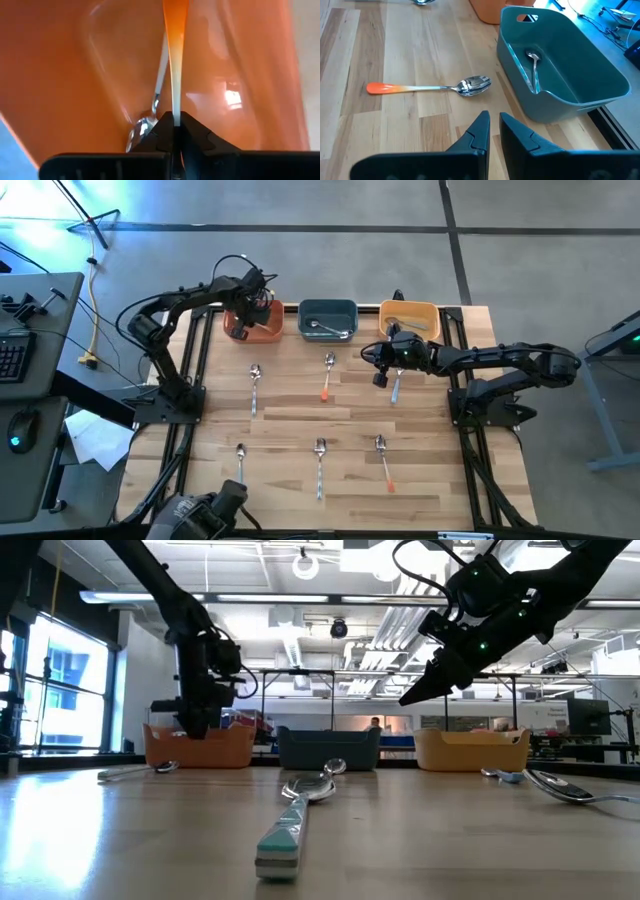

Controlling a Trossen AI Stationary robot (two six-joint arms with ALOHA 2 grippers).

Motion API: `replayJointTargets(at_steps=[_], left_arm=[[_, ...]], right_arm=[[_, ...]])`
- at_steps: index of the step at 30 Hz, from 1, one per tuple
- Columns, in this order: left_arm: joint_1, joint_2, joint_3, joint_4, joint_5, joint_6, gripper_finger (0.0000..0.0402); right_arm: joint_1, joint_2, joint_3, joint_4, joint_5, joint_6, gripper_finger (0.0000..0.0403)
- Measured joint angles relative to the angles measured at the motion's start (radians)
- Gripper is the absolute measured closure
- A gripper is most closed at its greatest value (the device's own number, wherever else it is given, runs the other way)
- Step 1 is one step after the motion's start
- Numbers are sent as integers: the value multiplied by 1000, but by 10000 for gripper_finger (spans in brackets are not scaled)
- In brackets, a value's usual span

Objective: Sort silverware by color (type)
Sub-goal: Put the orange spoon into the orange bin, then put the blue spoon into the yellow bin

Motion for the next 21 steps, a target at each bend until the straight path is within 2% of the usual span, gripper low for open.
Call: replayJointTargets(at_steps=[6,13,21], left_arm=[[-7,1,0,13,-6,-81,357],[-25,-54,0,17,-17,-166,322],[-66,-150,0,10,-36,-235,323]], right_arm=[[0,0,0,0,0,0,377],[0,0,0,4,3,-1,377],[0,0,0,17,90,19,377]])
